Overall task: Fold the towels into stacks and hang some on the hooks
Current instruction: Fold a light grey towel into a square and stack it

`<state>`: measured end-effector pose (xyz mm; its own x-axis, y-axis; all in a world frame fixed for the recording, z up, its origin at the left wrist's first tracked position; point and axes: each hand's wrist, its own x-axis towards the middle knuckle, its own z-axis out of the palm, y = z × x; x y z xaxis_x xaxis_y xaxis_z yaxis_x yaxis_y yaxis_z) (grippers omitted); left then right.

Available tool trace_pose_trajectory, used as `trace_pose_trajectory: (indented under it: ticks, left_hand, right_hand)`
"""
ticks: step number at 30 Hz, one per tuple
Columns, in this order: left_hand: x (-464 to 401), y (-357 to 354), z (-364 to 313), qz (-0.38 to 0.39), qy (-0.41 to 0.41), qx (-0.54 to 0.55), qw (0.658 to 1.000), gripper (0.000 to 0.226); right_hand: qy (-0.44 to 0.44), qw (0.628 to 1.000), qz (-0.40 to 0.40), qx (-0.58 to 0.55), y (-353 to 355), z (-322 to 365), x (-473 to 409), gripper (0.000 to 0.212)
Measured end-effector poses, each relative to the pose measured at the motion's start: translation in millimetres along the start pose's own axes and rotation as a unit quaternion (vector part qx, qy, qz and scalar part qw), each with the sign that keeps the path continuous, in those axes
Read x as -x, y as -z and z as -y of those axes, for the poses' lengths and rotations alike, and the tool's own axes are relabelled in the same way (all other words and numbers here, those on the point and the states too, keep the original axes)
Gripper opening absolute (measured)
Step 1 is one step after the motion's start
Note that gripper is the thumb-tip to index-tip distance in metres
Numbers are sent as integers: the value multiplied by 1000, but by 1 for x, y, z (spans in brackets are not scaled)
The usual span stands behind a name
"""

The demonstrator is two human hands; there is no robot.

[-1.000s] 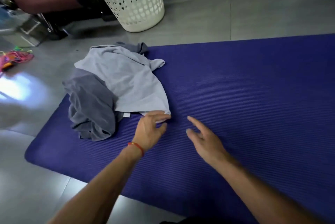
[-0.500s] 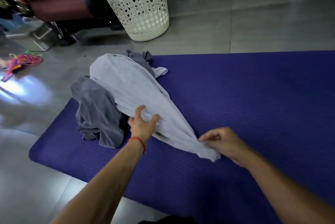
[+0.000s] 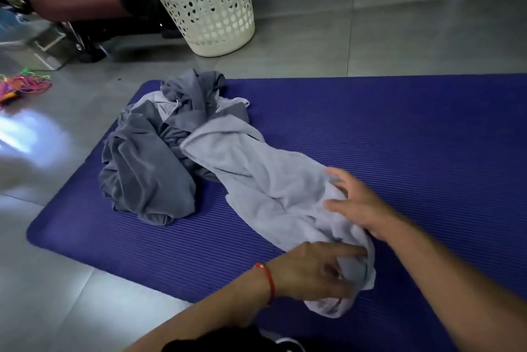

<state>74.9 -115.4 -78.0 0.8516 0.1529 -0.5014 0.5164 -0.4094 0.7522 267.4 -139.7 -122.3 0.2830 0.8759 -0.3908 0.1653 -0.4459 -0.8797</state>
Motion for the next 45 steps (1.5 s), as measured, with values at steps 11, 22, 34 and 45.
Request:
trace_pose_trajectory:
  ticks: [11, 22, 34, 45]
  left_hand:
    - [-33, 98, 116, -415, 187, -184, 871, 69]
    - [-107, 71, 95, -423, 49, -108, 899, 57]
    - [-17, -4, 93, -365, -45, -82, 926, 43]
    - [-91, 40, 78, -371, 52, -77, 924, 39]
  right_hand:
    - [-99, 897, -80, 423, 61, -62, 52, 25]
    - [-2, 904, -134, 406, 62, -40, 50, 22]
    - [76, 856, 79, 506, 8, -13, -72, 48]
    - [133, 874, -73, 462, 86, -32, 14, 26]
